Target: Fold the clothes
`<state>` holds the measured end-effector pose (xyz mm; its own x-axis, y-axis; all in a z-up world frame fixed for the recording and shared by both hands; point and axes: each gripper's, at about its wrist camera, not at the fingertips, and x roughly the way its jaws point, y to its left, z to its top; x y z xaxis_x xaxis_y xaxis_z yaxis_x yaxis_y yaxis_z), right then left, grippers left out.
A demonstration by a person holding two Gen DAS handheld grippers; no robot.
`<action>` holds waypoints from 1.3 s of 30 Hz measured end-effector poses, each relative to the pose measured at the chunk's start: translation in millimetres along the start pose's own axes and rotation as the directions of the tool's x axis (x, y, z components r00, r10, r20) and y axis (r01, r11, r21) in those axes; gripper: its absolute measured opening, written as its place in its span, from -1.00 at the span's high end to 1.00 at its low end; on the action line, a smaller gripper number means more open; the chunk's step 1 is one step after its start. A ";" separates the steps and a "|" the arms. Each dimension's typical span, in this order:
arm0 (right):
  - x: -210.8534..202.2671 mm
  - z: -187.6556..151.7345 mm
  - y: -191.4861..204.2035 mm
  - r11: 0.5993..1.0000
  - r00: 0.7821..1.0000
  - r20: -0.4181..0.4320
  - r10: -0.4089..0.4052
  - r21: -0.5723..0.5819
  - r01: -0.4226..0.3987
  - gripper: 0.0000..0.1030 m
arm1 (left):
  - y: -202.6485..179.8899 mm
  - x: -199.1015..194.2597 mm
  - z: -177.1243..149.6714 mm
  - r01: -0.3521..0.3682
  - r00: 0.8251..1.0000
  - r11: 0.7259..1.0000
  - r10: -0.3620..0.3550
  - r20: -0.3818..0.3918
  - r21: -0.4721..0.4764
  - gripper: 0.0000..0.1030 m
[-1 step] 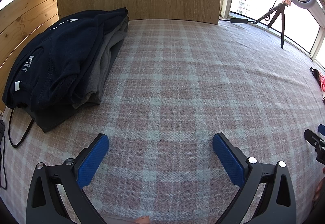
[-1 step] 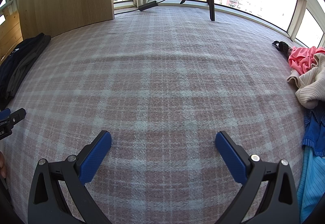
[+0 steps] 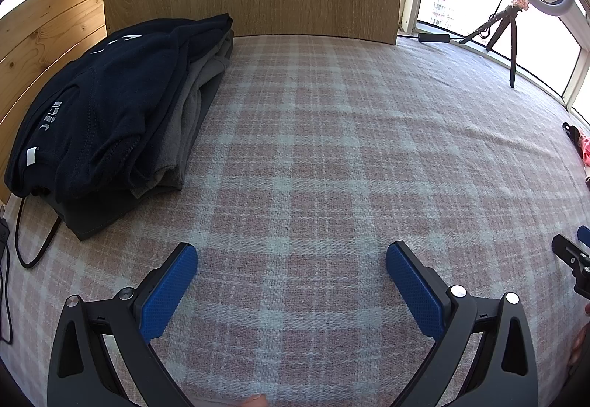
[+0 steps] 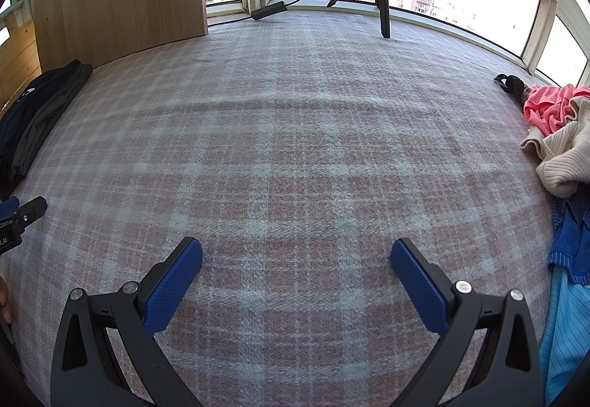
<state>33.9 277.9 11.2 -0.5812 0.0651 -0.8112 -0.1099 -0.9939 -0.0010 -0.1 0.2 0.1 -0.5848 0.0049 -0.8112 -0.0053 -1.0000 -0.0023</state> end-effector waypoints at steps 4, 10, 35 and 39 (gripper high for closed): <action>0.4 0.1 0.0 1.000 1.000 0.000 0.001 0.001 -0.001 -1.00 | -0.5 -0.2 0.2 -0.002 1.000 1.000 0.002 0.000 0.001 -1.00; 0.7 0.2 0.1 1.000 1.000 0.000 0.000 0.000 0.000 -1.00 | -0.8 -0.3 0.3 -0.002 1.000 1.000 0.002 0.001 0.001 -1.00; 9.1 12.1 2.2 1.000 0.999 -0.052 -0.009 0.019 0.010 -1.00 | 3.4 -16.9 14.2 0.008 1.000 1.000 -0.008 -0.006 -0.011 -0.99; 1.4 16.2 11.4 1.000 0.997 -0.076 0.011 0.010 -0.010 -1.00 | 6.7 -29.6 23.2 0.014 1.000 1.000 -0.014 -0.003 -0.022 -0.99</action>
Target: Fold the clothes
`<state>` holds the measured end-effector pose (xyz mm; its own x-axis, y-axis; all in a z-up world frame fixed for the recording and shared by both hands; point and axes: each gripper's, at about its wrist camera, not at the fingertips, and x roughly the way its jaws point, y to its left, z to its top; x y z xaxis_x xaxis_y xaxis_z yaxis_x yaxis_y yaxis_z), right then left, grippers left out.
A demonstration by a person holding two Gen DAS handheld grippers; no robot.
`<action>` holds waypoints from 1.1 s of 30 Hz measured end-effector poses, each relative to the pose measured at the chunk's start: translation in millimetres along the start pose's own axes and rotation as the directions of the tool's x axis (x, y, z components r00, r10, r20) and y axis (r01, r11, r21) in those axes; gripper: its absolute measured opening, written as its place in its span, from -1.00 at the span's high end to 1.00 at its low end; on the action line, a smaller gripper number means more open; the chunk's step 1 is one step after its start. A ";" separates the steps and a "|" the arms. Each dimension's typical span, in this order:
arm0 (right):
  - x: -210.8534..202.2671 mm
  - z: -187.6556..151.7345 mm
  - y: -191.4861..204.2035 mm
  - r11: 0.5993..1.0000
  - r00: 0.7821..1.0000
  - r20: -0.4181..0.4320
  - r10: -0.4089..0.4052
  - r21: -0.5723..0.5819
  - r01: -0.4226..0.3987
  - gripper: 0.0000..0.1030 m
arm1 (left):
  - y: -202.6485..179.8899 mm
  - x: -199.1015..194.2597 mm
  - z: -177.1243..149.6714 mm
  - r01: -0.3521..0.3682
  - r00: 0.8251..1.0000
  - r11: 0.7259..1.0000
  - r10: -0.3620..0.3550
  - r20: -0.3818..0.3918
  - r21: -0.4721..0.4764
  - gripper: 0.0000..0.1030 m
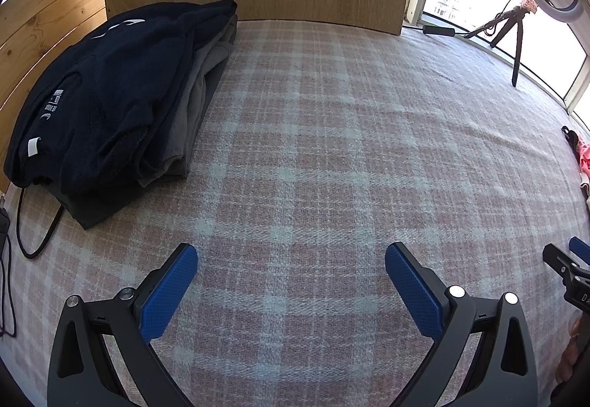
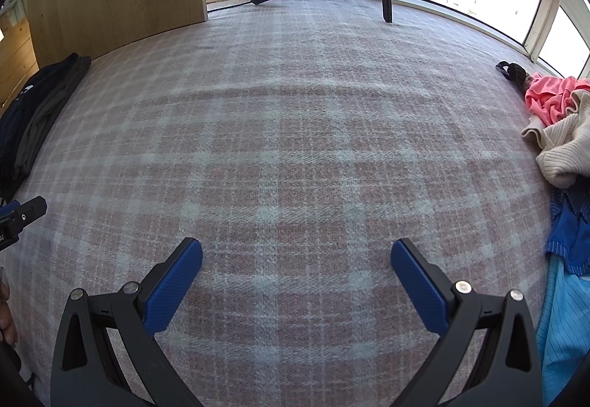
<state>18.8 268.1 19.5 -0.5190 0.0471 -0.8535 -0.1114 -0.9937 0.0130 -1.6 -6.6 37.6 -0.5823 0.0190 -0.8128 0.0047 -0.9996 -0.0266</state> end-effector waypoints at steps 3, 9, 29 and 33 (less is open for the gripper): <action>-23.2 2.6 8.2 1.000 0.999 0.031 -0.006 -0.021 0.007 -1.00 | 2.2 -9.5 6.7 0.004 1.000 1.000 -0.004 0.003 -0.008 -0.99; -91.4 8.7 5.3 1.000 0.991 0.136 -0.007 0.006 0.007 -1.00 | 0.2 -55.4 23.4 0.021 0.997 1.000 -0.022 0.069 0.007 -0.99; -241.6 -11.5 -59.7 0.963 0.911 0.346 -0.223 0.226 0.149 -1.00 | -60.4 -167.1 47.4 0.174 0.944 0.965 -0.220 0.245 0.195 -0.99; -256.5 -27.0 -81.1 0.935 0.894 0.338 -0.294 0.294 0.196 -1.00 | -84.3 -170.3 45.8 0.211 0.935 0.947 -0.268 0.233 0.243 -0.99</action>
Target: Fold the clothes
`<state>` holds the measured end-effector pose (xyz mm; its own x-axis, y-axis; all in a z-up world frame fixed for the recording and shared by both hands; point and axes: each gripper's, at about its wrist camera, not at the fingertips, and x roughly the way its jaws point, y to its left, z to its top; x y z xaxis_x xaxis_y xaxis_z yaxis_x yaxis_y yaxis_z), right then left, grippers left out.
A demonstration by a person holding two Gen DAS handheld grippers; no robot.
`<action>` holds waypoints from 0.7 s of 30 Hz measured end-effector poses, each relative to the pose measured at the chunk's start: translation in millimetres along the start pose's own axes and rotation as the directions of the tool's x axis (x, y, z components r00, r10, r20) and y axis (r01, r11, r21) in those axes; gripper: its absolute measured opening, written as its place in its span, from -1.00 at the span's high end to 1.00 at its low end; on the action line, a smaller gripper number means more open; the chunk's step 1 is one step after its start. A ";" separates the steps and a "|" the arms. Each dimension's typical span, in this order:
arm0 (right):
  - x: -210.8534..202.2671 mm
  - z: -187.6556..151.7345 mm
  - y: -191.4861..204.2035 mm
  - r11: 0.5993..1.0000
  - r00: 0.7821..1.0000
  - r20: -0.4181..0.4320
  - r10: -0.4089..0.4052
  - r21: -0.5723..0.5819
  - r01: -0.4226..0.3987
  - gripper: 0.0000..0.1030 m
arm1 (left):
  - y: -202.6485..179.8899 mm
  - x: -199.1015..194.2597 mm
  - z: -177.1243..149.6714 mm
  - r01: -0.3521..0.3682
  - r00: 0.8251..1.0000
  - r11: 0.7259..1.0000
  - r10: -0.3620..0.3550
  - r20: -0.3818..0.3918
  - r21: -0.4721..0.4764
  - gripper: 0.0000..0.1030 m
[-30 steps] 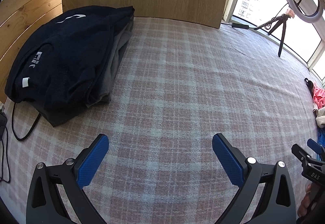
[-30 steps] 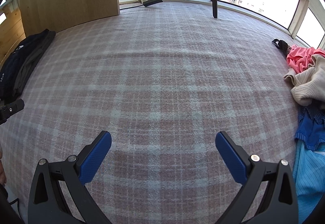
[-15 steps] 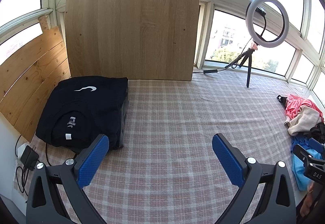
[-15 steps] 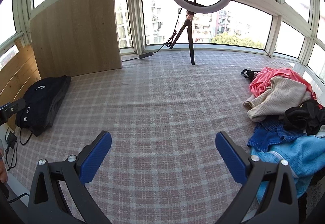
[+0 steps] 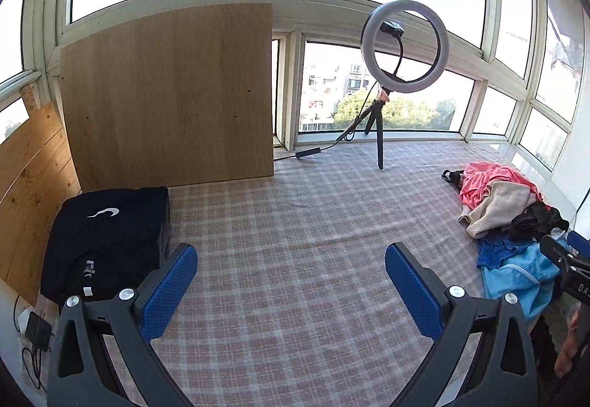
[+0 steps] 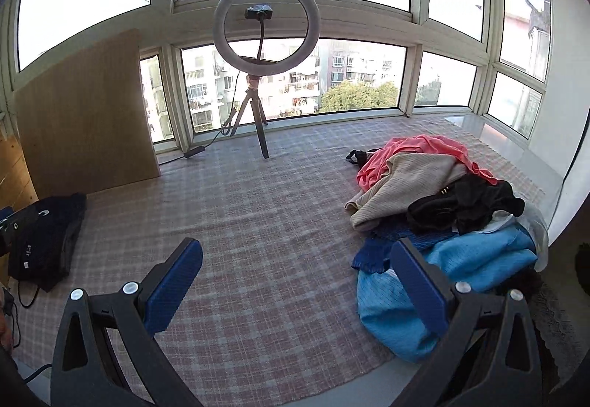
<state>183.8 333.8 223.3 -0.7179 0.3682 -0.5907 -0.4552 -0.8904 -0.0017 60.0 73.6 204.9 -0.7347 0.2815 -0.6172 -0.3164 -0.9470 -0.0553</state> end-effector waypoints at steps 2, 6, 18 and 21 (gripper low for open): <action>-3.6 -2.8 -13.5 0.999 0.999 -0.002 -0.032 0.020 0.032 -1.00 | -11.9 1.5 1.8 0.025 1.000 0.999 -0.025 -0.001 0.019 -0.99; -8.8 -7.8 -41.0 0.995 0.996 -0.010 -0.084 0.052 0.084 -1.00 | -35.6 4.5 5.4 0.076 0.997 0.995 -0.076 -0.005 0.058 -0.99; 11.3 4.8 -165.4 0.986 0.991 0.012 -0.135 0.097 0.134 -1.00 | -95.2 26.9 28.8 0.106 0.994 0.990 -0.105 -0.010 0.089 -0.99; 28.2 20.7 -213.9 0.986 0.994 0.009 -0.109 0.128 0.107 -1.00 | -108.8 35.3 39.5 0.082 0.997 0.995 -0.081 -0.008 0.065 -0.99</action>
<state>250.0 540.1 223.7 -0.6686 0.4653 -0.5801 -0.5932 -0.8041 0.0387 44.8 192.8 220.2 -0.7020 0.3563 -0.6167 -0.4136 -0.9088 -0.0543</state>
